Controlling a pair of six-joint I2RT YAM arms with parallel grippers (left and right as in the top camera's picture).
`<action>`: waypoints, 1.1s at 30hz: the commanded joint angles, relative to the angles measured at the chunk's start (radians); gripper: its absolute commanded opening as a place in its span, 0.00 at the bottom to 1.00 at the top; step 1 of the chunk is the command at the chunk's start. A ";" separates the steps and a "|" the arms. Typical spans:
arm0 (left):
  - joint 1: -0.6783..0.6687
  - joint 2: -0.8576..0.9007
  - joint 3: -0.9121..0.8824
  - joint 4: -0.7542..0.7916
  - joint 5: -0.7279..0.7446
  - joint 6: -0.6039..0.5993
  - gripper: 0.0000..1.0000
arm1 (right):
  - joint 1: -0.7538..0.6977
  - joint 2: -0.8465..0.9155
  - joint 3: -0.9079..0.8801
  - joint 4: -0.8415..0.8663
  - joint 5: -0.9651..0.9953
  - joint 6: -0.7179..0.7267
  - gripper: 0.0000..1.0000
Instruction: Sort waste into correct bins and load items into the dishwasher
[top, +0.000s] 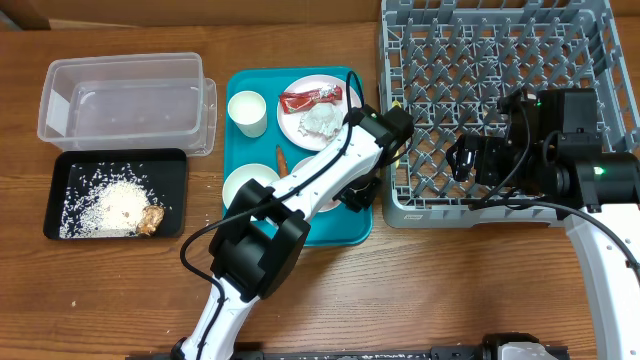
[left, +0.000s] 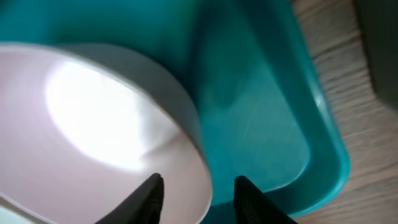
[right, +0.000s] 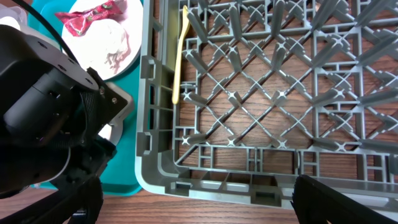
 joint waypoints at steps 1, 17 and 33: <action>0.010 0.009 0.074 -0.025 -0.006 -0.042 0.42 | 0.005 0.005 0.032 0.003 0.003 -0.001 1.00; 0.233 0.042 0.459 0.160 0.066 0.246 1.00 | 0.005 0.005 0.032 0.002 0.003 -0.001 1.00; 0.331 0.307 0.459 0.246 0.252 0.537 0.96 | 0.005 0.005 0.032 0.013 0.003 -0.001 1.00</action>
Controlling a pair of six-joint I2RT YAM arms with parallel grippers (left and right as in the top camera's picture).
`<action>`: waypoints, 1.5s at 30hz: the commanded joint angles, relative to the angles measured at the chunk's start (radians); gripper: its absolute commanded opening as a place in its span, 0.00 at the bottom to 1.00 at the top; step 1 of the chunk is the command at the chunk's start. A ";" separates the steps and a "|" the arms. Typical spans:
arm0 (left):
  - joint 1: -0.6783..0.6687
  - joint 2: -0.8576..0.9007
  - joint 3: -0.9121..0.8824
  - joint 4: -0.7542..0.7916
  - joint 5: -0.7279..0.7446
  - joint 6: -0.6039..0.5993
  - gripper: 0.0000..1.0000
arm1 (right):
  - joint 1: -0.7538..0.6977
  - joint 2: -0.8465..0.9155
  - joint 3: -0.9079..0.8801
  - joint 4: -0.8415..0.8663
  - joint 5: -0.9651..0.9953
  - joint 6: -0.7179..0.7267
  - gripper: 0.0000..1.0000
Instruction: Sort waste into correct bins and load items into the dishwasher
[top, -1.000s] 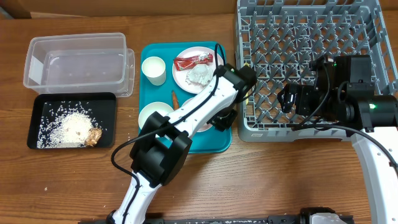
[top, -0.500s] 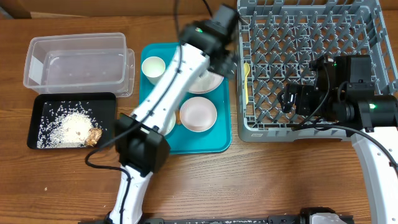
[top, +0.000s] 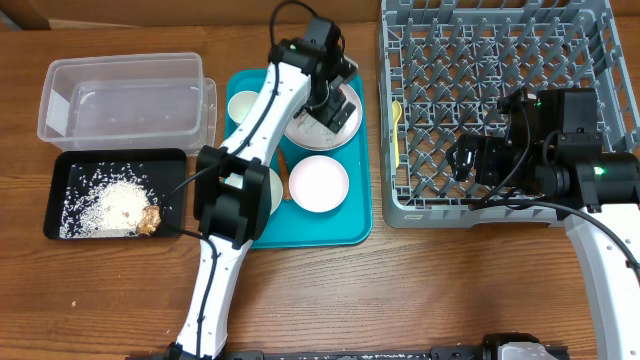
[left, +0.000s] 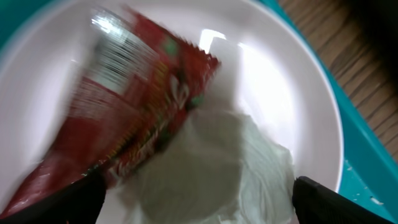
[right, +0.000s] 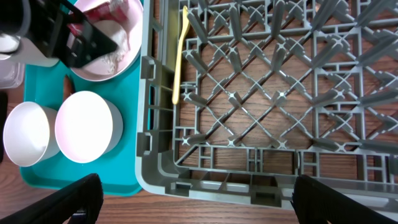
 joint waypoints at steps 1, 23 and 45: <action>-0.007 0.044 0.011 -0.016 0.042 0.056 0.94 | 0.005 0.005 0.032 0.011 0.003 0.000 1.00; 0.006 0.010 0.446 -0.245 0.031 -0.137 0.04 | 0.005 0.005 0.032 0.011 0.003 0.000 1.00; 0.573 -0.031 0.471 -0.442 -0.028 -0.530 0.85 | 0.005 0.005 0.032 0.012 0.002 0.000 1.00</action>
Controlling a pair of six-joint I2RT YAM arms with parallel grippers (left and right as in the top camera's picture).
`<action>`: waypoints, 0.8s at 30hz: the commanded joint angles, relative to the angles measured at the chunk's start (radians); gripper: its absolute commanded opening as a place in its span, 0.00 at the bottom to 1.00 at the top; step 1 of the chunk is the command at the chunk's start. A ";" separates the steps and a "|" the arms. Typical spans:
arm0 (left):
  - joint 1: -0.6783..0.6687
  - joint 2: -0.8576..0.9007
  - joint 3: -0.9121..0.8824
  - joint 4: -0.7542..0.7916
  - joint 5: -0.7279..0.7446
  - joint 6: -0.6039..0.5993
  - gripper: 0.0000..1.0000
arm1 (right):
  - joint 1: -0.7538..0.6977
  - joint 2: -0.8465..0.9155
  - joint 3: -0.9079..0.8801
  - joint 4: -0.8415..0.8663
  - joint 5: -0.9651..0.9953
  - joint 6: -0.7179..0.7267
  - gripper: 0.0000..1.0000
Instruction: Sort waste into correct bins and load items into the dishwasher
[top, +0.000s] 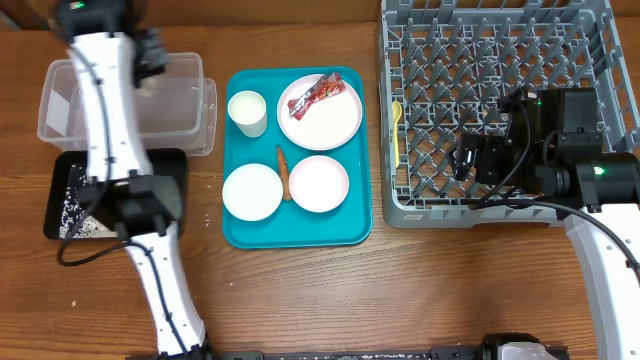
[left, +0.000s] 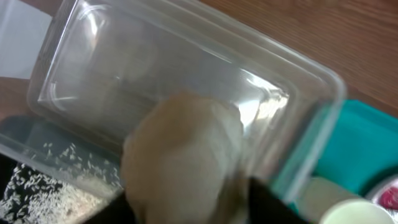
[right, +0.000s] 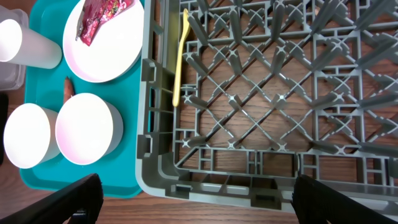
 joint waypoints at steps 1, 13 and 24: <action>0.003 0.002 -0.058 0.044 0.185 0.056 0.96 | 0.005 0.005 0.032 0.005 0.003 0.000 1.00; -0.156 0.001 0.033 0.202 0.406 0.352 0.88 | 0.005 0.005 0.032 0.002 0.003 0.000 1.00; -0.467 0.058 -0.151 0.394 0.144 0.658 0.92 | 0.005 0.005 0.032 -0.007 0.003 0.000 1.00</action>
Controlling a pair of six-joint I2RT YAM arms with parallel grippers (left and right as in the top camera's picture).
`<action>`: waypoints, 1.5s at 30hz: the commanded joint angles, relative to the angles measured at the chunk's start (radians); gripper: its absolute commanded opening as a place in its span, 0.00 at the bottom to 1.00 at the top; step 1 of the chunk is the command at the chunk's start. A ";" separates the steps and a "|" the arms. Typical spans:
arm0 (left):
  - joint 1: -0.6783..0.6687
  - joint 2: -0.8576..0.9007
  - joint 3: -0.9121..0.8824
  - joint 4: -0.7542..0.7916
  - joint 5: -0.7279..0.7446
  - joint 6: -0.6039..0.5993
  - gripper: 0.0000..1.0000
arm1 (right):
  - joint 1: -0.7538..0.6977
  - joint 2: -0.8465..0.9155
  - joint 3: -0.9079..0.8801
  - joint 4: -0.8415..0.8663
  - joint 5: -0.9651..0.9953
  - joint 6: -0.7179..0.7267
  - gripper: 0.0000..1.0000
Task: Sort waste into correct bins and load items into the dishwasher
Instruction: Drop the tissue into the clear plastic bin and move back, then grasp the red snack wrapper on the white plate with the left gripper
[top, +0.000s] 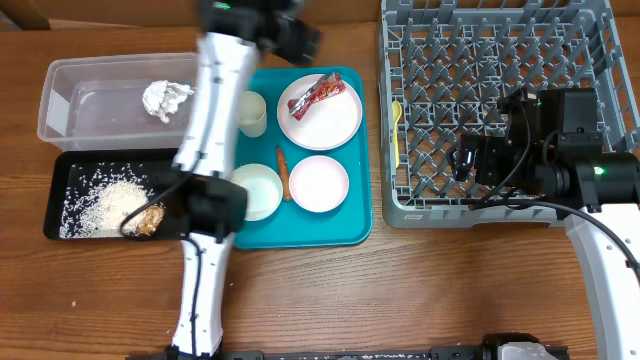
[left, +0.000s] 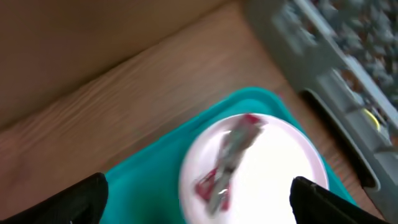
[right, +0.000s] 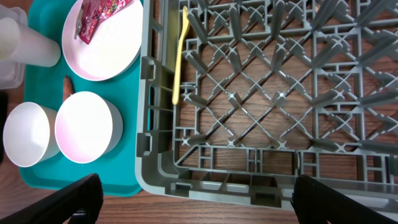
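A crumpled white napkin lies in the clear plastic bin. On the teal tray a white plate carries a red wrapper. My left gripper hangs high over the tray's far edge, open and holding nothing. The blurred left wrist view shows the plate and the wrapper below it. My right gripper is open over the front of the grey dish rack, where a yellow utensil lies.
On the tray also stand a white cup, two white bowls and an orange scrap. A black tray with rice and a food lump sits front left. The left arm crosses above the tray's left side.
The left gripper was over the clear bin with the white napkin in it. Now the napkin lies in the bin and the gripper is open above the plate. The right arm has not moved.
My left gripper was low on the tray beside a bowl's rim, with napkin and wrapper on the plate. Then it was open right over those two. Later it held the napkin above the clear bin. Now the napkin is in the bin and only the wrapper is on the plate.
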 joint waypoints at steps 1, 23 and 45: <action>-0.035 0.060 -0.089 0.034 -0.089 0.107 0.91 | 0.005 0.005 0.032 -0.002 0.003 0.000 1.00; -0.072 0.168 -0.204 0.018 0.043 0.051 0.53 | 0.005 0.005 0.032 -0.014 0.003 0.000 1.00; -0.076 0.104 0.076 -0.114 0.000 -0.229 0.04 | 0.005 0.005 0.032 -0.018 0.003 0.000 1.00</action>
